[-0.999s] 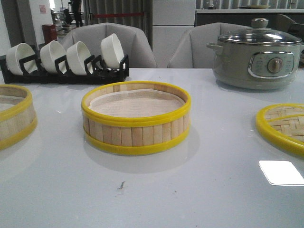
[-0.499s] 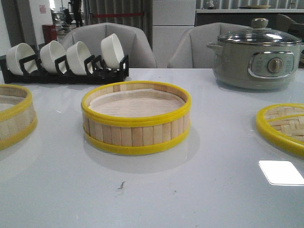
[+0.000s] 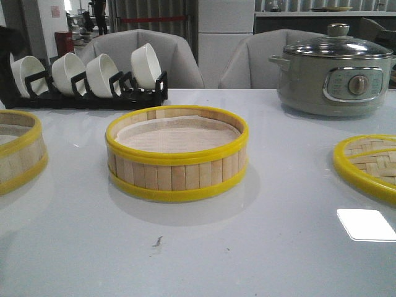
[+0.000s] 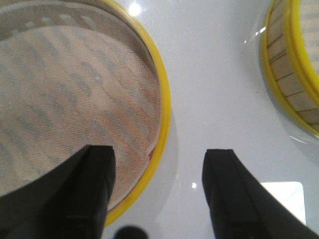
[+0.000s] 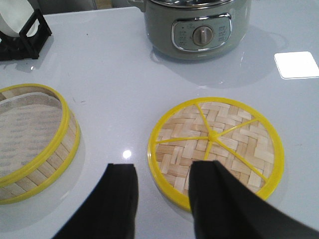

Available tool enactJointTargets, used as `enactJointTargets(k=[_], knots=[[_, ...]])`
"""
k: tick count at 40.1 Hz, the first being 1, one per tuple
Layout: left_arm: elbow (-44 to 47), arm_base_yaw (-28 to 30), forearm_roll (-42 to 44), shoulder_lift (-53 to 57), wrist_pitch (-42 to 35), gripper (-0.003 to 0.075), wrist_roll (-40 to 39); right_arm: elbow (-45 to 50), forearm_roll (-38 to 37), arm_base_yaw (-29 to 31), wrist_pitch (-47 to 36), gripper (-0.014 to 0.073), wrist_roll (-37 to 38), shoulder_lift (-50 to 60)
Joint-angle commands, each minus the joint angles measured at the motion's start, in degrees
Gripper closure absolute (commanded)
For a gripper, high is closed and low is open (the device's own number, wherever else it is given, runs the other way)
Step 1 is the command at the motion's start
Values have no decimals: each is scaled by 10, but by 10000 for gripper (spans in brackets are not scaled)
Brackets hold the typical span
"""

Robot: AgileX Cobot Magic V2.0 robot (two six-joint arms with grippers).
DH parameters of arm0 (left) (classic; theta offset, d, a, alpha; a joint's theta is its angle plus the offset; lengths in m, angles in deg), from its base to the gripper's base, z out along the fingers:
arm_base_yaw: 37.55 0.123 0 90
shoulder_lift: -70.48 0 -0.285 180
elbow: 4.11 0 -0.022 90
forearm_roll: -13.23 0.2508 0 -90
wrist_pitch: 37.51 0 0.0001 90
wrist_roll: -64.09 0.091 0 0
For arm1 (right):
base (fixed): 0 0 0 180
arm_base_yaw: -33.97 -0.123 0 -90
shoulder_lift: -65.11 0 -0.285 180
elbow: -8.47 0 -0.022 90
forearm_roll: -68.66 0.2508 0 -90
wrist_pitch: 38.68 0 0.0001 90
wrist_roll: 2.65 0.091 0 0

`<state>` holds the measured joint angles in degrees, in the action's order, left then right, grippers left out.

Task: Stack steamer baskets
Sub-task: 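Grasp the rim of the outer steamer basket with the left gripper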

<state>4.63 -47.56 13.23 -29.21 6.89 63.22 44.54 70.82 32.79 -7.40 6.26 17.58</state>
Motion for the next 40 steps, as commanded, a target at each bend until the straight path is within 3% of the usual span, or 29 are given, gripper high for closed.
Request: enactJointTargets(k=[1, 12, 24, 28, 33, 35, 40], knots=[[-20, -3, -7, -8, -46, 276, 1, -21, -7, -1, -50, 223, -6, -2], [-21, -3, -14, -71, -90, 276, 0, -21, -7, -1, -50, 223, -6, -2], [-21, -3, -19, -115, -88, 288, -4, -21, -7, -1, -60, 223, -6, -2], [-21, -3, -19, -115, -85, 374, -4, -21, -7, -1, -68, 223, -6, -2], [-37, -3, -19, -115, -74, 654, -4, -21, -7, -1, -71, 223, -6, -2], [-50, -3, -18, -115, -69, 609, -4, -21, -7, -1, -71, 223, -6, -2], [-99, -10, -22, -115, -31, 632, -4, -21, -7, -1, -71, 223, -6, -2]])
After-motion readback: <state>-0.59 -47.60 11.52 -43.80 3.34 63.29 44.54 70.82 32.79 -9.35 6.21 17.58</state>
